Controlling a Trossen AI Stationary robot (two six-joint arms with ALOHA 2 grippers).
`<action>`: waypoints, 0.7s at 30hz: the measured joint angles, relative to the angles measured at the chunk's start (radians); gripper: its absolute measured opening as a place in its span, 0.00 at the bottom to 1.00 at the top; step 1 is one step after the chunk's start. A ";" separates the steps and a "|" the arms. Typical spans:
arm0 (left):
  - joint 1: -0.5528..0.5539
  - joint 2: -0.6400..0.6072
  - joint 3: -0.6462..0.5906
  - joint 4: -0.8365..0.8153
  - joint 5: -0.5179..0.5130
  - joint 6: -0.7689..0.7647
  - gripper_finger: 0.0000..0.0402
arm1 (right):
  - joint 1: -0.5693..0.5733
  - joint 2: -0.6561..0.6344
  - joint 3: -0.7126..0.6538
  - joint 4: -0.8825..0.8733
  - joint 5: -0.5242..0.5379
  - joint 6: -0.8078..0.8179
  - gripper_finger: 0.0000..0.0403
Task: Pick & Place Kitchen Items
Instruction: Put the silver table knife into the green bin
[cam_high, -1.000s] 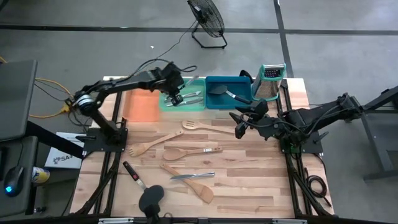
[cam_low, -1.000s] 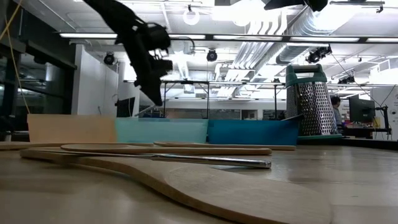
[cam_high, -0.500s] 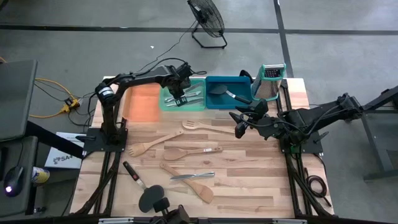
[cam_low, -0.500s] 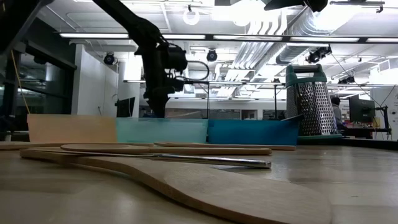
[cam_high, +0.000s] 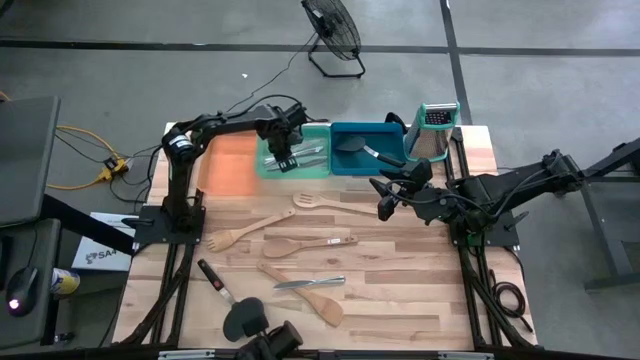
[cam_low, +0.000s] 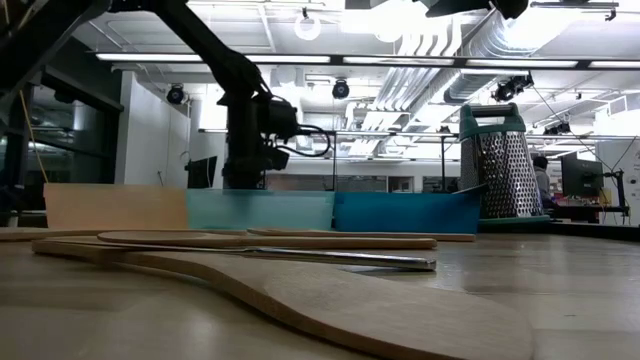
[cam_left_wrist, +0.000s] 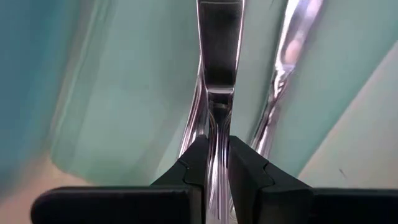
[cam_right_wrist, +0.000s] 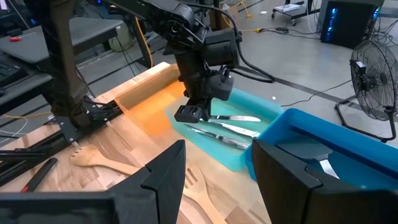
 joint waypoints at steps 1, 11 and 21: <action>0.002 0.001 0.000 -0.005 0.003 0.001 0.08 | 0.000 0.000 0.000 0.000 0.000 0.000 0.43; 0.013 0.003 0.000 0.001 0.025 0.025 0.08 | 0.000 0.000 0.000 -0.002 0.000 -0.001 0.43; 0.013 0.010 0.000 0.003 0.026 0.024 0.09 | 0.000 0.000 0.000 -0.007 0.000 -0.001 0.43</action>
